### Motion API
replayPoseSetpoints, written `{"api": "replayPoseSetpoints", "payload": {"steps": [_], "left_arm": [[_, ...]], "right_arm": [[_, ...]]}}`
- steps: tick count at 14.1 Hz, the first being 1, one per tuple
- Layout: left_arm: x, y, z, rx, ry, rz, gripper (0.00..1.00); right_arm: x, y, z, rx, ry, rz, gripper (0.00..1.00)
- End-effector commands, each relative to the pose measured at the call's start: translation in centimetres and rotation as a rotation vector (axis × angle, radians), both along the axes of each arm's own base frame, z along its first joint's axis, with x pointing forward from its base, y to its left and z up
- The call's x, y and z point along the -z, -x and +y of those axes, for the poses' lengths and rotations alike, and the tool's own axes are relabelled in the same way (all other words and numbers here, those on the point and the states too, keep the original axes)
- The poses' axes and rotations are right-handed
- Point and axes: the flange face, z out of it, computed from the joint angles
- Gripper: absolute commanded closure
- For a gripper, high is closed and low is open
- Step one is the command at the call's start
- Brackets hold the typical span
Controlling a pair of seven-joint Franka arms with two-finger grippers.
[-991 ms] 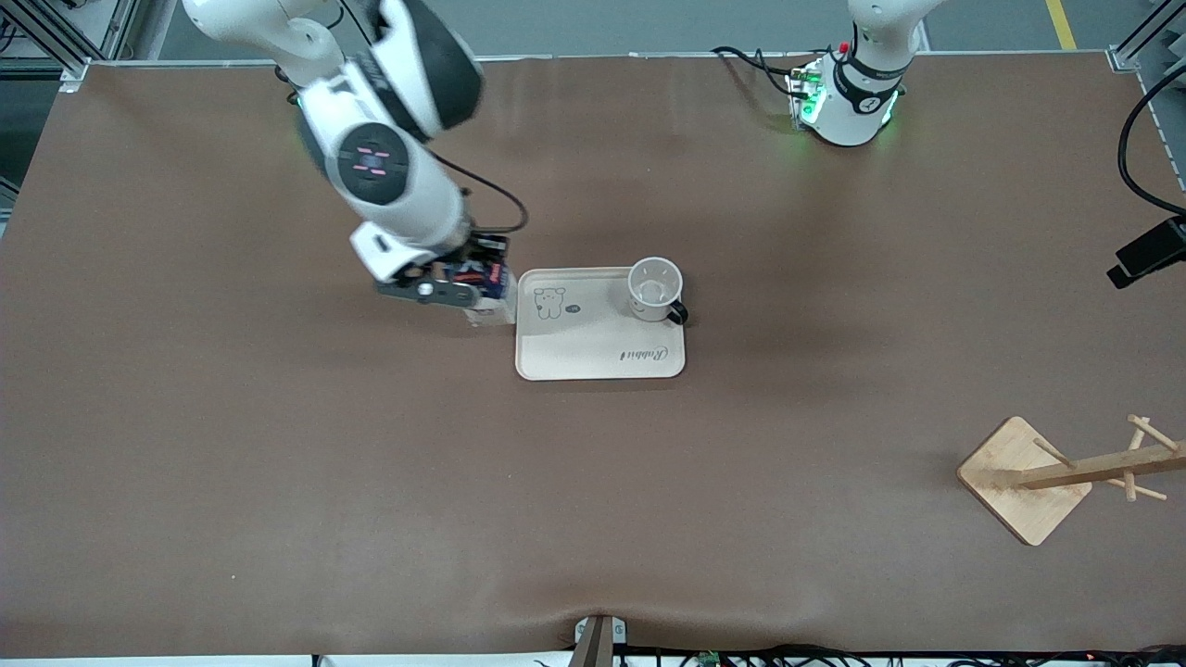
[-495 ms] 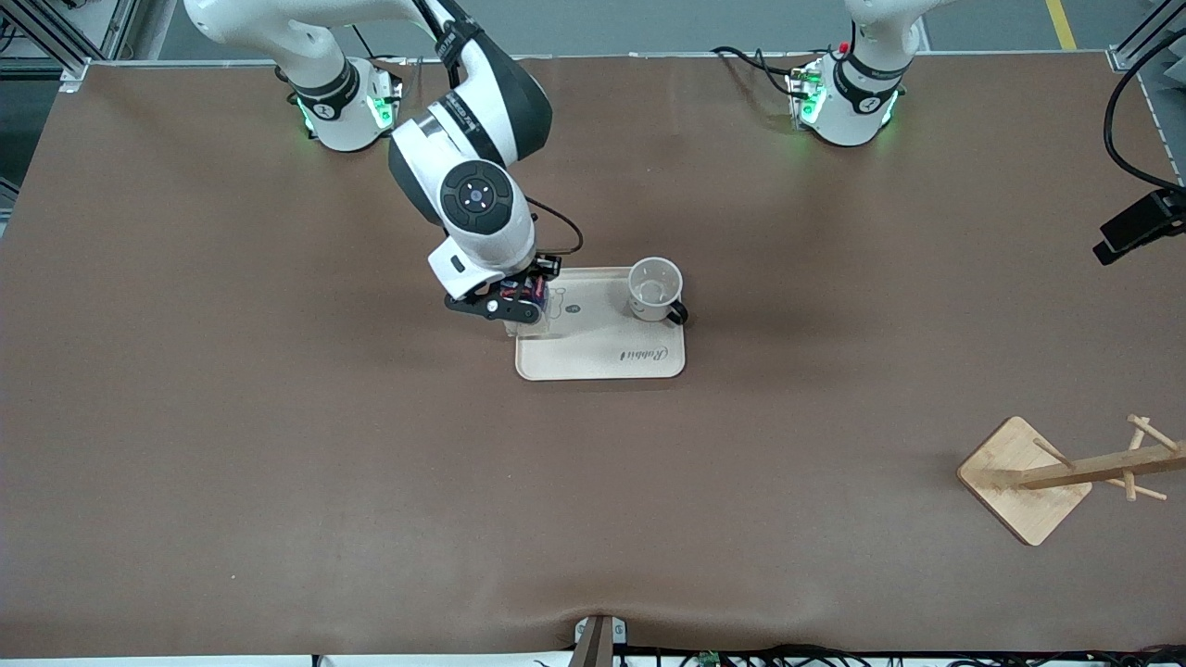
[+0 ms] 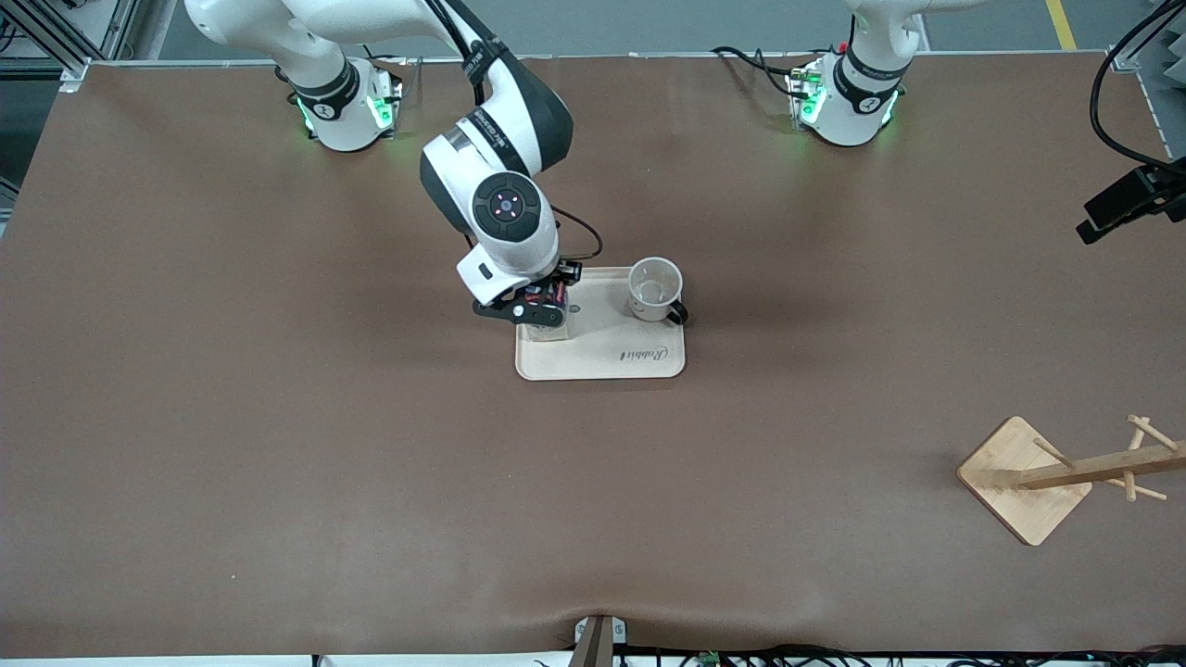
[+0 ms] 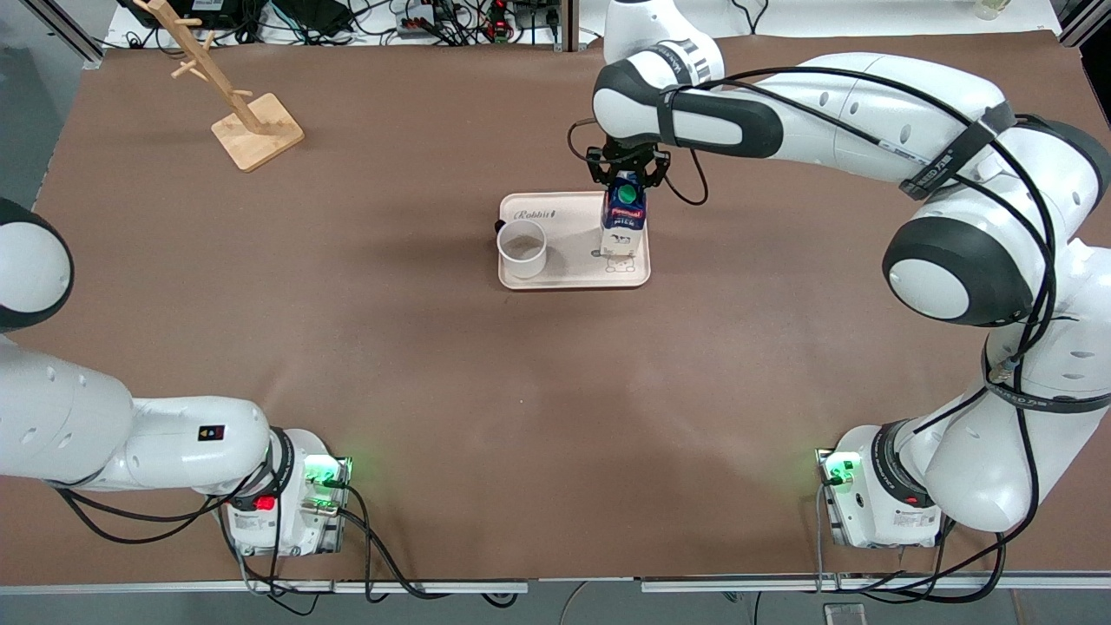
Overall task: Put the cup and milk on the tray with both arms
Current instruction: 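Carry the milk carton with the right gripper onto the tray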
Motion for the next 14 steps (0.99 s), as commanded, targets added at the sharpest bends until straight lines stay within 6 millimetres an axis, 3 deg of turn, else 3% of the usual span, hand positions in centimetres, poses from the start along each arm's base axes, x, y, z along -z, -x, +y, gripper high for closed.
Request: {"api": "replayPoseSetpoints", "payload": {"steps": [1,2,6,10,13,14], "left_arm": [[-0.5,1.3,0.4,0.016,0.023,-0.001,0.00],[-0.5,1.3,0.2,0.019,0.023,0.000,0.00],[-0.4,1.3,0.3,0.019,0.023,0.006,0.00],[-0.7,1.4,0.5,0.015,0.023,0.005,0.00],[-0.9,1.5,0.7,0.016,0.017,0.002,0.00],[-0.9,1.5,0.7,0.014,0.017,0.002,0.00]], "right_arm": [[0.3,-0.2,0.4,0.007,0.008,0.003,0.64],[0.5,-0.1,0.5,0.002,0.009,0.003,0.01],[-0.1,-0.4,0.4,-0.011,0.005,0.000,0.00],[-4.9,-3.0,-1.2,0.016,-0.011,-0.016,0.00],[-10.0,-6.0,-4.0,0.044,0.004,-0.060,0.00],[-10.6,-6.4,-4.7,0.051,0.019,-0.065,0.00]]}}
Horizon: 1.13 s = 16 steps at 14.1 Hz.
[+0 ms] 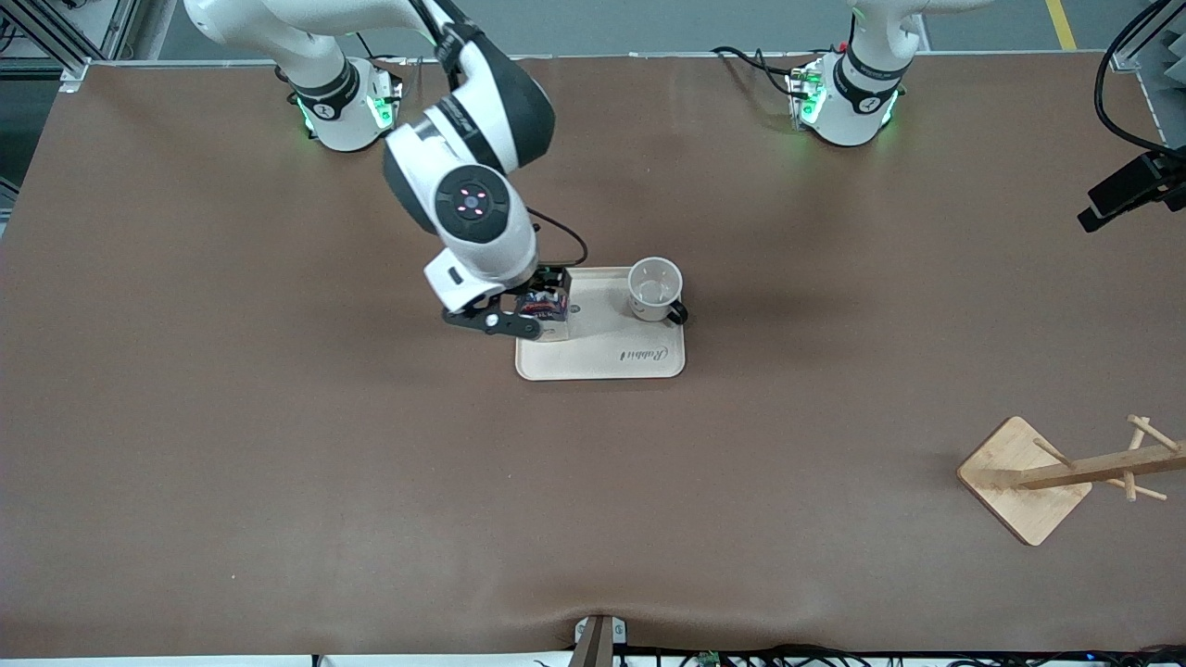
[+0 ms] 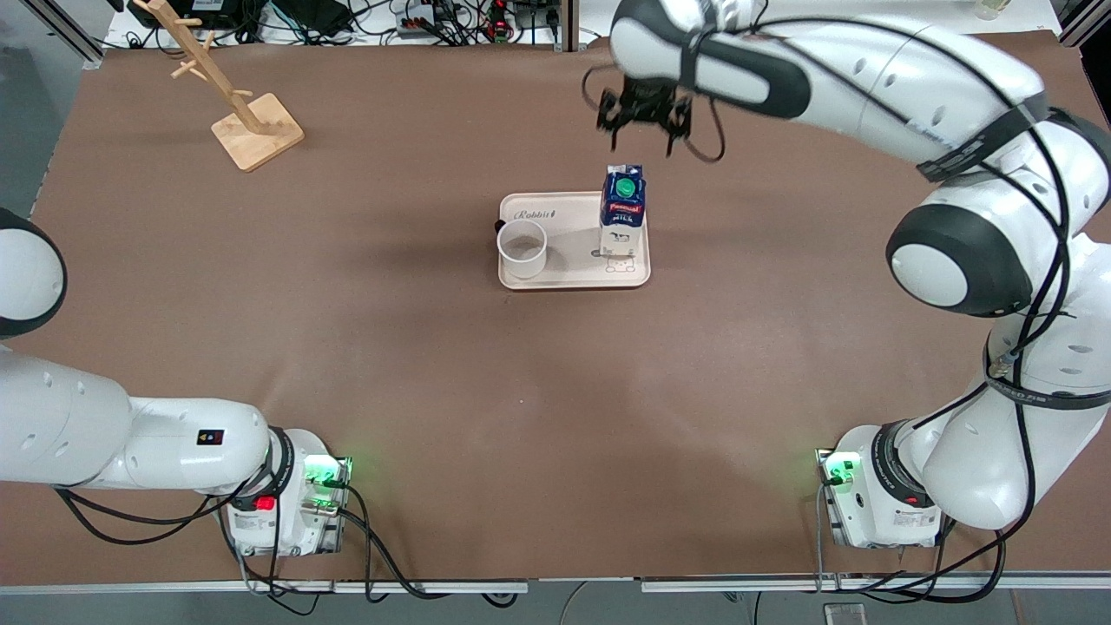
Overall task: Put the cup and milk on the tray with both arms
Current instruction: 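Release the milk carton on the tray and withdraw the right gripper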
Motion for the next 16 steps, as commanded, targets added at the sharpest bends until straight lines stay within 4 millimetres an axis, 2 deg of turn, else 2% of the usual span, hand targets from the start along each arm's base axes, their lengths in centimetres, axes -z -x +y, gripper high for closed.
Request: {"api": "replayPoseSetpoints", "payload": {"steps": [1,3,5,7,8,11,12,14,15,16], "left_arm": [[-0.5,0.8,0.0,0.019,0.008,0.001,0.00],[0.1,0.7,-0.4,0.027,0.010,0.019,0.00],[0.2,0.7,-1.4,0.042,0.011,0.027,0.00],[0.8,0.7,-3.8,0.084,0.001,0.040,0.00],[1.1,0.7,-4.6,0.096,-0.003,0.046,0.00],[1.4,0.9,-5.9,0.121,-0.003,0.047,0.00],[1.7,0.8,-6.0,0.124,-0.003,0.050,0.00],[3.0,0.5,-6.6,0.133,-0.002,0.044,0.00],[3.4,0.4,-7.0,0.140,-0.003,0.038,0.00],[3.6,0.3,-6.9,0.138,-0.001,0.037,0.00]], "right_arm": [[-3.0,-1.8,-3.1,0.026,0.031,0.001,0.00],[-7.6,-4.3,-8.3,0.106,0.017,-0.002,0.00],[-10.7,-6.0,-12.1,0.160,0.003,-0.026,0.00],[-15.2,-5.2,-14.6,0.101,-0.008,-0.097,0.00],[-15.8,-5.3,-16.6,0.077,-0.002,-0.096,0.00],[-16.0,-6.8,-25.3,0.031,0.029,-0.039,0.00],[-18.4,-6.3,-28.6,0.008,0.018,-0.071,0.00],[-18.1,-6.1,-35.4,-0.014,-0.014,-0.077,0.00],[-17.9,-5.3,-38.1,-0.023,-0.025,-0.097,0.00],[-17.9,-4.2,-39.1,-0.032,-0.016,-0.151,0.00]]}}
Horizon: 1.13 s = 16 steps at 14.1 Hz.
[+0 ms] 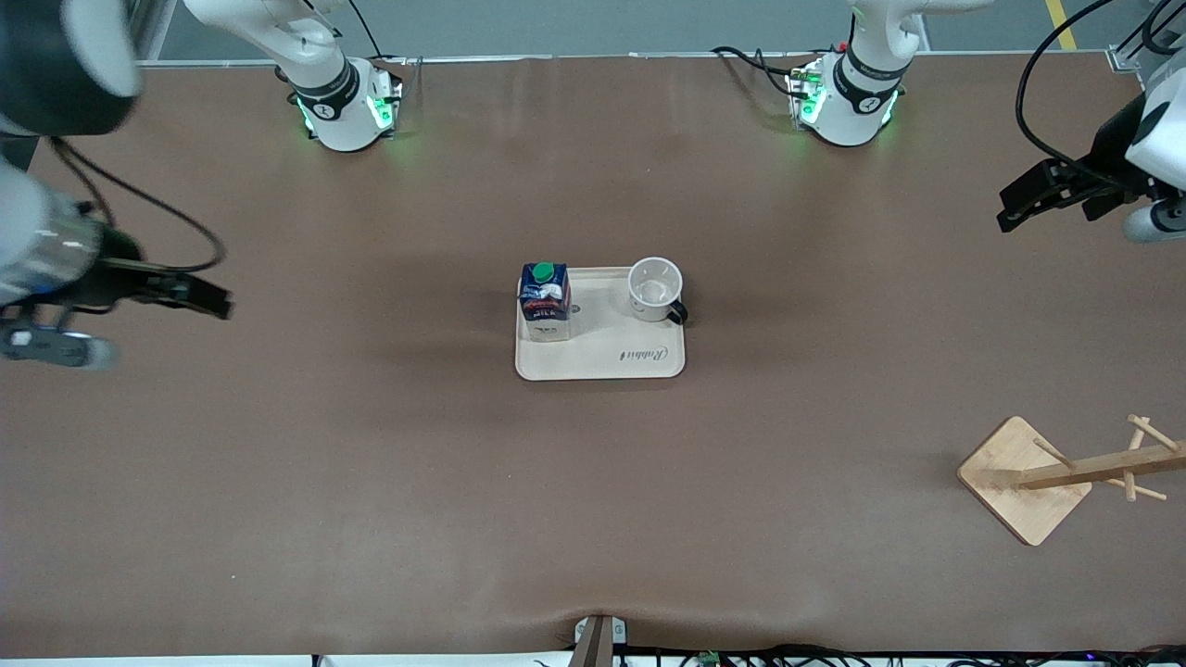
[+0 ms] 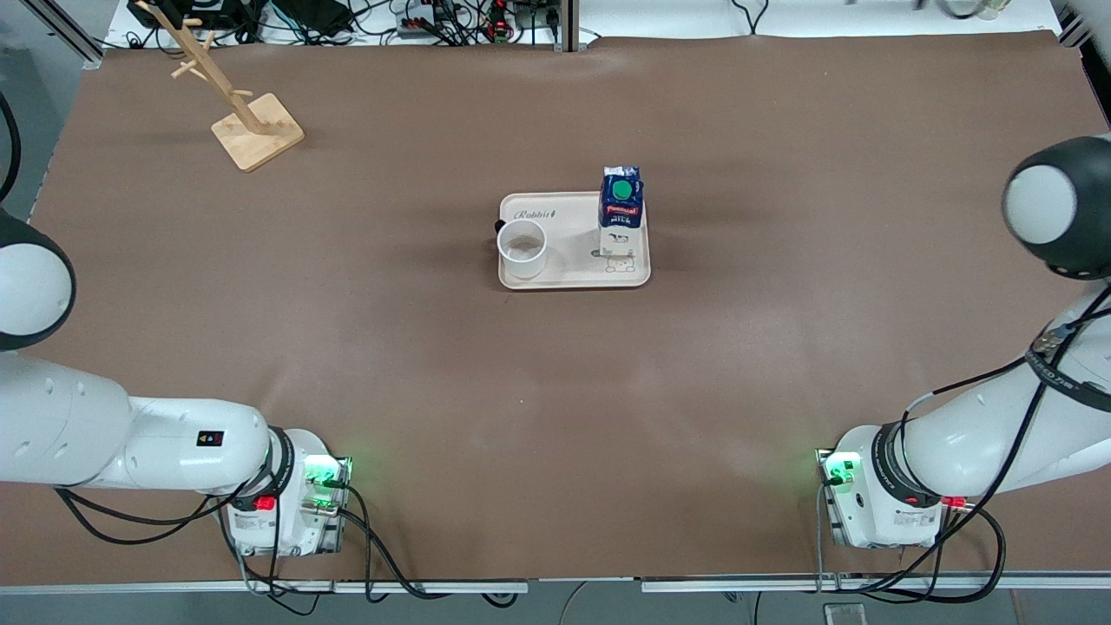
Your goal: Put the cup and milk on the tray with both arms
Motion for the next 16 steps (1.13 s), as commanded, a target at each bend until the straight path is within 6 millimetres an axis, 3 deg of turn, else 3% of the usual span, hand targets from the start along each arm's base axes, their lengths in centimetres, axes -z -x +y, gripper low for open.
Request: {"api": "replayPoseSetpoints", "payload": {"steps": [1,3,4,6,9,12,16], "left_arm": [[0.4,0.2,-0.3,0.014,0.008,-0.014,0.00],[0.6,0.2,-0.4,0.017,0.008,-0.009,0.00],[0.6,0.2,-0.3,0.018,0.008,-0.008,0.00],[0.4,0.2,-0.1,0.015,0.008,-0.008,0.00],[0.5,0.1,-0.1,0.015,0.002,-0.008,0.00],[0.4,0.0,-0.3,0.021,0.001,-0.010,0.00],[0.0,-0.2,-0.1,0.018,0.002,-0.019,0.00]], "right_arm": [[1.0,4.9,-3.0,-0.025,0.004,-0.096,0.00],[2.5,8.4,-3.7,-0.063,0.039,-0.195,0.00],[2.7,8.9,-4.3,-0.134,0.041,-0.190,0.00],[2.2,9.0,-7.6,-0.234,0.043,-0.182,0.00],[0.2,7.8,-10.2,-0.192,0.049,-0.211,0.00],[-0.7,7.6,-9.3,-0.205,0.048,-0.201,0.00],[-0.3,7.5,-10.1,-0.199,0.049,-0.191,0.00]]}}
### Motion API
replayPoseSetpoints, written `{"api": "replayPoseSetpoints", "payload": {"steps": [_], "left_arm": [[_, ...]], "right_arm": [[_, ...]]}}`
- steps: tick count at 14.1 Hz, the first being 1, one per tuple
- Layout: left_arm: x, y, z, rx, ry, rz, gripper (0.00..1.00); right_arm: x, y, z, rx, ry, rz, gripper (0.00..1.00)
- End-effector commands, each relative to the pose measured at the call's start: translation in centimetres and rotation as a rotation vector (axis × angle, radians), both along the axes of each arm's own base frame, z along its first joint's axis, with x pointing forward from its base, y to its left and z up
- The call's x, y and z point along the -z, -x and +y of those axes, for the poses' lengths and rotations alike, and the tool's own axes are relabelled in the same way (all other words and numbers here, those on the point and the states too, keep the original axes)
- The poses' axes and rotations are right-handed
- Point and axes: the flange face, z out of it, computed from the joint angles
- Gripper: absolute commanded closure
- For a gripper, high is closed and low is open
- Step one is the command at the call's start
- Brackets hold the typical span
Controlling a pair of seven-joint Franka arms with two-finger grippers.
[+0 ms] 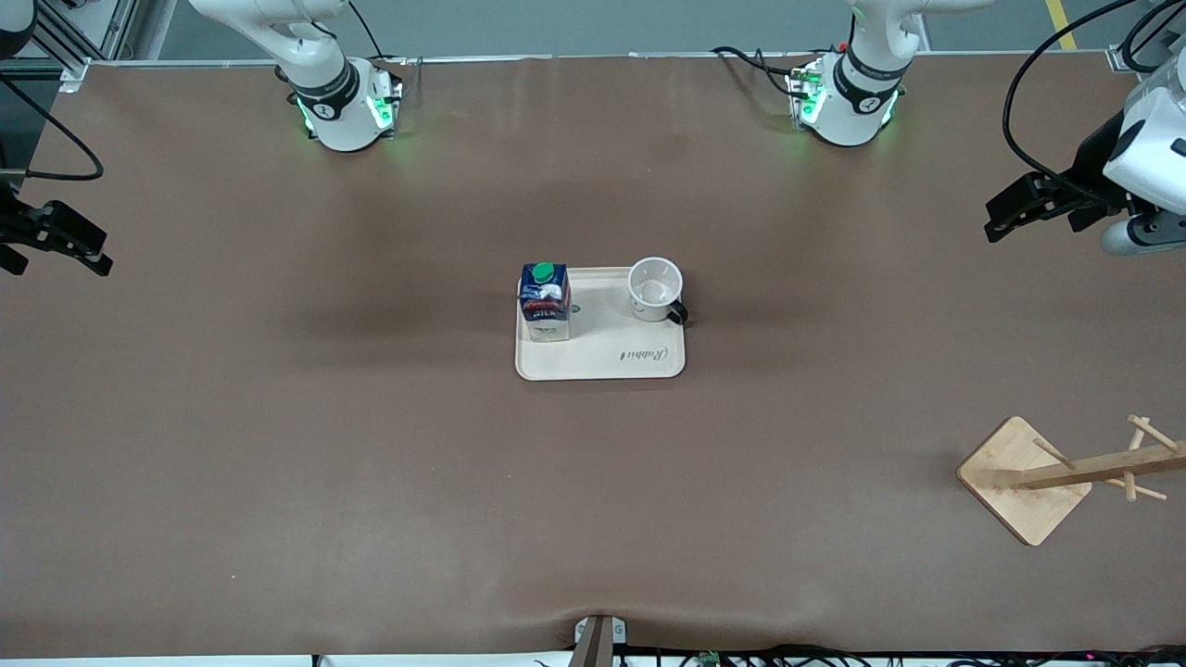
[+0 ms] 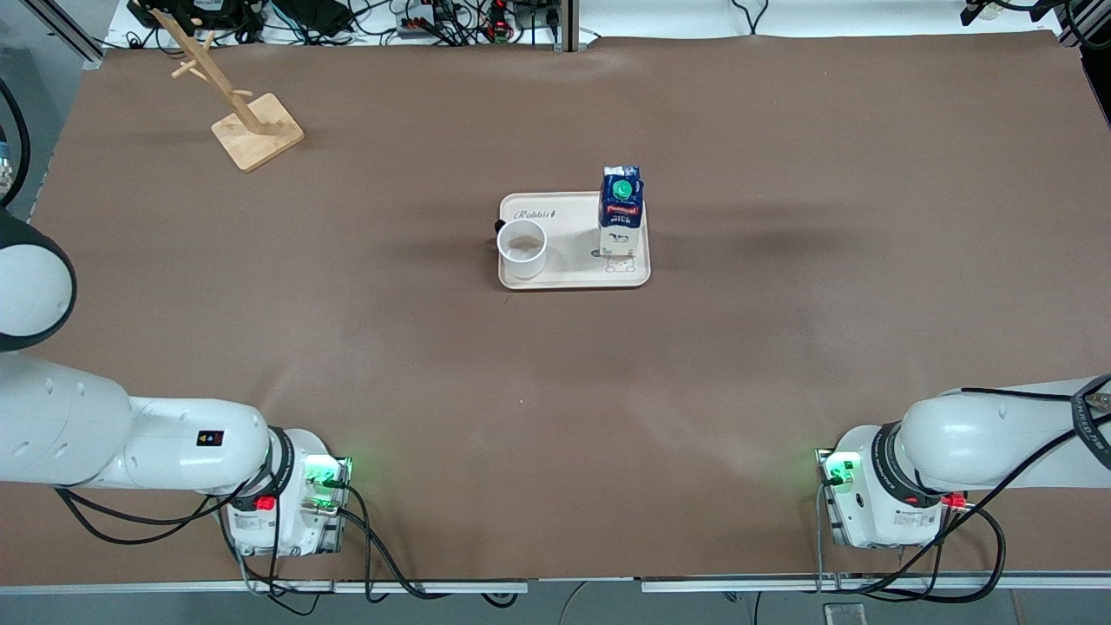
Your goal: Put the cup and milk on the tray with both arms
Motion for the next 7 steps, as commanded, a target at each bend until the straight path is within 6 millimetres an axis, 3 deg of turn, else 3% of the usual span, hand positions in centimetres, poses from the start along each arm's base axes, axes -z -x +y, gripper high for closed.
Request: {"api": "replayPoseSetpoints", "payload": {"steps": [1,7], "left_arm": [[-0.67,0.02,0.07,0.015,0.002,-0.017,0.00],[-0.81,0.17,-0.08,0.013,0.000,-0.017,0.00]], "right_arm": [[-0.21,-0.50,-0.18,-0.007,0.009,0.011,0.00],[-0.18,-0.46,-0.25,-0.007,0.007,0.014,0.00]]}}
